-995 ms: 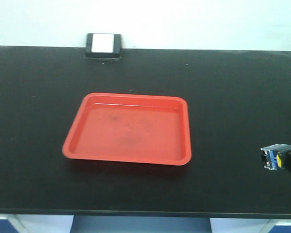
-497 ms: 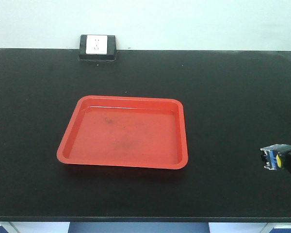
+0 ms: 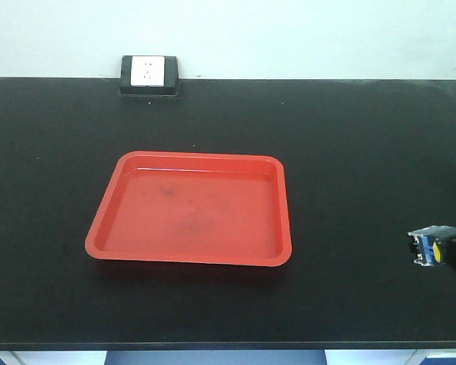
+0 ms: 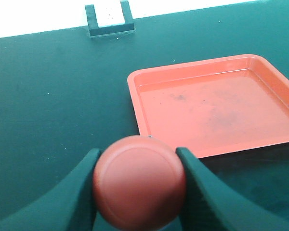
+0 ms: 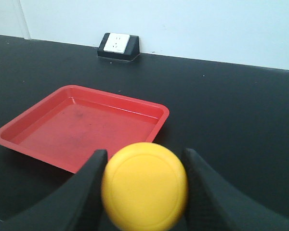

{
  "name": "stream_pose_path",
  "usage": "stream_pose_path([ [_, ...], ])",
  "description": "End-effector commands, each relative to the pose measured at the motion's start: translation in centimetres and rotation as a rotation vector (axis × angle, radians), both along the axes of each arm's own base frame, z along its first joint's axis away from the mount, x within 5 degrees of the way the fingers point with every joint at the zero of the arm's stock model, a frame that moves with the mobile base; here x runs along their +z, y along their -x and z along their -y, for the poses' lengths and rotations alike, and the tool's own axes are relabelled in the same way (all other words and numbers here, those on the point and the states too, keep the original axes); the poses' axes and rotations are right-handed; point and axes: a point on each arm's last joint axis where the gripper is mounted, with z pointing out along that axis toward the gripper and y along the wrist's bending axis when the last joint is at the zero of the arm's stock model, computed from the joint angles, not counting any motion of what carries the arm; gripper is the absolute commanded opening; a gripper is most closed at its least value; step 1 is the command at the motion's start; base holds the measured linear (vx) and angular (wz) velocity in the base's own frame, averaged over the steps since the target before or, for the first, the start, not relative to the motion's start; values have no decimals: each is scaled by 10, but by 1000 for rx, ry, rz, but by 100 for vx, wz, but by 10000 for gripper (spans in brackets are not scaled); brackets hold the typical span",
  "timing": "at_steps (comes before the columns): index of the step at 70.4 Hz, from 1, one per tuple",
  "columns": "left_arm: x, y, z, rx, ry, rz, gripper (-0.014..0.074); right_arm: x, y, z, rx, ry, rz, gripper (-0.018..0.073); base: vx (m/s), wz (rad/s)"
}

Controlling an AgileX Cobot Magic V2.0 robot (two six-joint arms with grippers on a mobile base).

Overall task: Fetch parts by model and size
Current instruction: 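Lower the red-capped switch into the tray with the left gripper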

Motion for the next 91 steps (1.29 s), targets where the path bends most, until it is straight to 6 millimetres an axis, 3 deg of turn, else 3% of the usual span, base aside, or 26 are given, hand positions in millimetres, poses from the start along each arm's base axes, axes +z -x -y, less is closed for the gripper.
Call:
stream_pose_path([
  [1, 15, -3, 2, -8, 29, 90, -6, 16, -2, -1, 2, -24, 99, -10, 0, 0],
  [59, 20, -7, 6, -16, 106, 65, -4, 16, -2, -1, 2, -24, 100, -10, 0, 0],
  [73, 45, -37, 13, -37, 39, 32, 0, 16, -2, -1, 2, -24, 100, -10, 0, 0],
  [82, 60, -71, 21, -37, 32, 6, 1, 16, -2, -1, 2, -24, 100, -10, 0, 0],
  [91, 62, -111, 30, -51, -13, -49, 3, 16, -2, -1, 2, -24, 99, -10, 0, 0],
])
